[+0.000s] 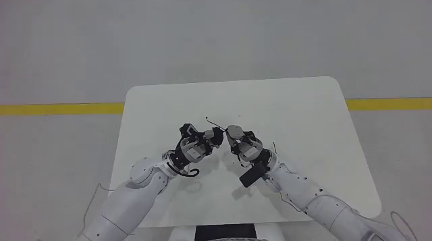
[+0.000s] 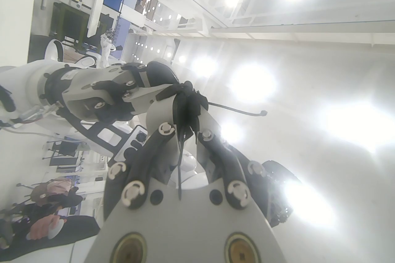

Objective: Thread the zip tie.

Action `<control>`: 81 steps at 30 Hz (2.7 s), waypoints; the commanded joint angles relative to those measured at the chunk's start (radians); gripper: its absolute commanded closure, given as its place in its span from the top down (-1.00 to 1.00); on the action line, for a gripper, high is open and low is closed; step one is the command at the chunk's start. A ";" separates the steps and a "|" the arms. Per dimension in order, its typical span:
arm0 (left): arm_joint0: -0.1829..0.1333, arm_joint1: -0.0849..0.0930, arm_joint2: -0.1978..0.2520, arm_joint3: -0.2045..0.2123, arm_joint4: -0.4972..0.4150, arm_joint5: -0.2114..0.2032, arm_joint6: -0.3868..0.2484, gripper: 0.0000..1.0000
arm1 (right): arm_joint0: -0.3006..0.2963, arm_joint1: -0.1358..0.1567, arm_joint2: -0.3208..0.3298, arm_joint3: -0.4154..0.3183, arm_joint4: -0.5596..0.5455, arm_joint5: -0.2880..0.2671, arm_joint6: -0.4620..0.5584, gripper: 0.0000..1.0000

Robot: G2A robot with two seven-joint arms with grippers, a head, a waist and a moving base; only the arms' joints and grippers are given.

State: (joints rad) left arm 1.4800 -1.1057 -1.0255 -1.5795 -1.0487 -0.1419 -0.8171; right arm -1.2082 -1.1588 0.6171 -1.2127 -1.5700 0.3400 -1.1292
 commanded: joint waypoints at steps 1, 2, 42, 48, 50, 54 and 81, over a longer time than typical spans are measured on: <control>0.000 0.000 0.000 0.000 0.000 0.000 0.000 -1.00 | 0.000 0.000 0.001 0.001 0.000 0.000 0.000 -0.92; 0.000 0.000 0.000 0.000 0.000 0.000 0.000 -1.00 | -0.001 0.000 0.001 0.001 0.000 0.000 0.000 -0.96; -0.001 -0.007 -0.001 -0.037 0.005 0.001 0.011 -1.00 | 0.000 0.050 -0.018 0.032 0.000 0.000 0.029 -1.00; 0.008 -0.007 -0.012 -0.049 0.004 -0.008 0.001 -1.00 | 0.001 0.062 -0.025 0.027 0.000 0.000 0.055 -1.00; 0.012 -0.006 -0.018 -0.054 0.005 -0.010 -0.001 -1.00 | 0.001 0.065 -0.027 0.024 0.000 0.000 0.061 -1.00; 0.021 -0.005 -0.025 -0.063 0.006 -0.015 -0.003 -1.00 | 0.002 0.070 -0.033 0.018 0.000 0.000 0.068 -1.00; 0.064 -0.003 -0.063 -0.092 0.006 -0.041 -0.030 -1.00 | -0.052 0.078 0.057 -0.011 0.000 0.000 0.079 1.00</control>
State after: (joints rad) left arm 1.5427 -1.1087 -1.0862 -1.6713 -1.0428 -0.1813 -0.8461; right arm -1.2474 -1.0826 0.6493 -1.2211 -1.5700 0.3400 -1.0433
